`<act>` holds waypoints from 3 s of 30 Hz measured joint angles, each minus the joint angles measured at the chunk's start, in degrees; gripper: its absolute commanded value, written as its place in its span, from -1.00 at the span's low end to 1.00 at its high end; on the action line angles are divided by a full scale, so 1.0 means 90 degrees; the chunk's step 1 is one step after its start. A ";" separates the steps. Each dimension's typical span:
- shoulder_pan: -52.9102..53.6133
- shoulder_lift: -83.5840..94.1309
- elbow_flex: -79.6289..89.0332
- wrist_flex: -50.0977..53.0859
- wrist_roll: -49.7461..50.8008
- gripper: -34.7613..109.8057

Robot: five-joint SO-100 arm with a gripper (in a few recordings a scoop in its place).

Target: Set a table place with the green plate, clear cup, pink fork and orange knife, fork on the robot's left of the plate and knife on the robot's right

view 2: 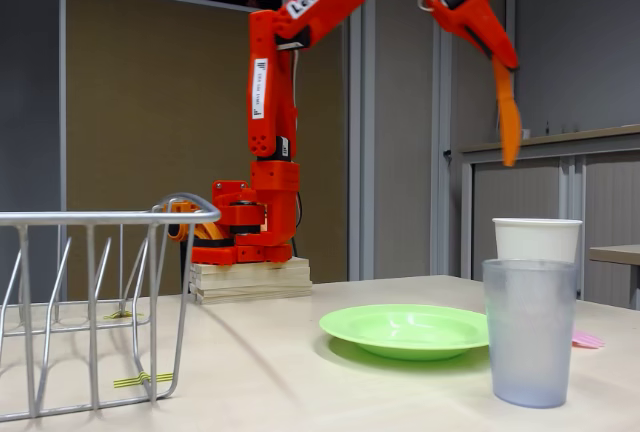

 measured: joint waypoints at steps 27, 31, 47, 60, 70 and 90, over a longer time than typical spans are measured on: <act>0.4219 0.3379 0.7461 -0.4902 -0.5146 -0.52; 0.4424 0.3477 0.8418 -0.6055 -0.5420 -0.52; 0.4668 0.2959 1.0518 -0.9082 -0.4600 -0.52; 0.4658 0.2471 1.1211 -1.0029 -0.3789 -0.48; 0.4834 0.2451 1.1553 -0.9785 -0.2773 -0.38; 0.4727 0.4062 1.1670 -0.8545 -0.3115 -0.52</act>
